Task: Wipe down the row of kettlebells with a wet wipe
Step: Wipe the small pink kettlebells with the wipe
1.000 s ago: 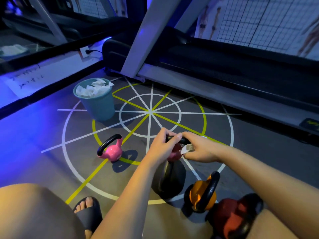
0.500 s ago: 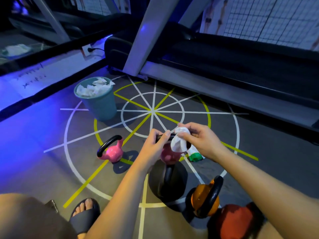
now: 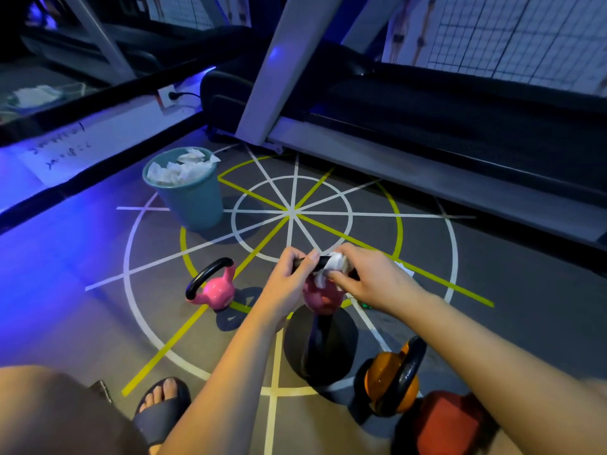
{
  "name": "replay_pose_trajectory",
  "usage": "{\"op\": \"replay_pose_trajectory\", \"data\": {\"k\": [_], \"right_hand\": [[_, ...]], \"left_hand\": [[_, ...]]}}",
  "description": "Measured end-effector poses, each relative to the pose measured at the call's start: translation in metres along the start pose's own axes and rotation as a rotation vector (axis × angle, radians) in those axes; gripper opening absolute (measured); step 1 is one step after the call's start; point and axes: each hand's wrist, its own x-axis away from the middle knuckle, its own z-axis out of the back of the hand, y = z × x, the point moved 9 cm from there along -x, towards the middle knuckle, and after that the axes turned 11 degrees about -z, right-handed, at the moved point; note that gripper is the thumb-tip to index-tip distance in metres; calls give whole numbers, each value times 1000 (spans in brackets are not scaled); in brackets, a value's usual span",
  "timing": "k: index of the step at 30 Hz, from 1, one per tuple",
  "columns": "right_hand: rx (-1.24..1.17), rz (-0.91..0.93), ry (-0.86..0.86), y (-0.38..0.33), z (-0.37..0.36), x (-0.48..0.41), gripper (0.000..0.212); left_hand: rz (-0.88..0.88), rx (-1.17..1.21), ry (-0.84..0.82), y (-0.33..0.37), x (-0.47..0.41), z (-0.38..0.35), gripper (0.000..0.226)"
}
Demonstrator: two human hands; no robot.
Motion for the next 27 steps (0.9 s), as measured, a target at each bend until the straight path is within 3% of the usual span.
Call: {"op": "replay_pose_trajectory", "data": {"k": [3, 9, 15, 19, 21, 24, 27], "right_hand": [[134, -44, -116, 11, -4, -1, 19], [114, -77, -205, 7, -2, -2, 15], [317, 15, -183, -30, -8, 0, 20], [254, 91, -138, -54, -11, 0, 17], [229, 95, -142, -49, -15, -4, 16], [143, 28, -179, -24, -12, -4, 13], [97, -48, -200, 0, -3, 3, 24]], "left_hand": [[1, -16, -18, 0, 1, -4, 31], [10, -51, -19, 4, 3, -5, 36], [-20, -65, -24, 6, 8, -19, 43], [-4, -77, 48, 0, 7, -1, 54], [9, -100, 76, -3, 8, 5, 46], [37, -179, 79, -3, 6, 6, 42], [69, -158, 127, -5, 4, 8, 43]]}}
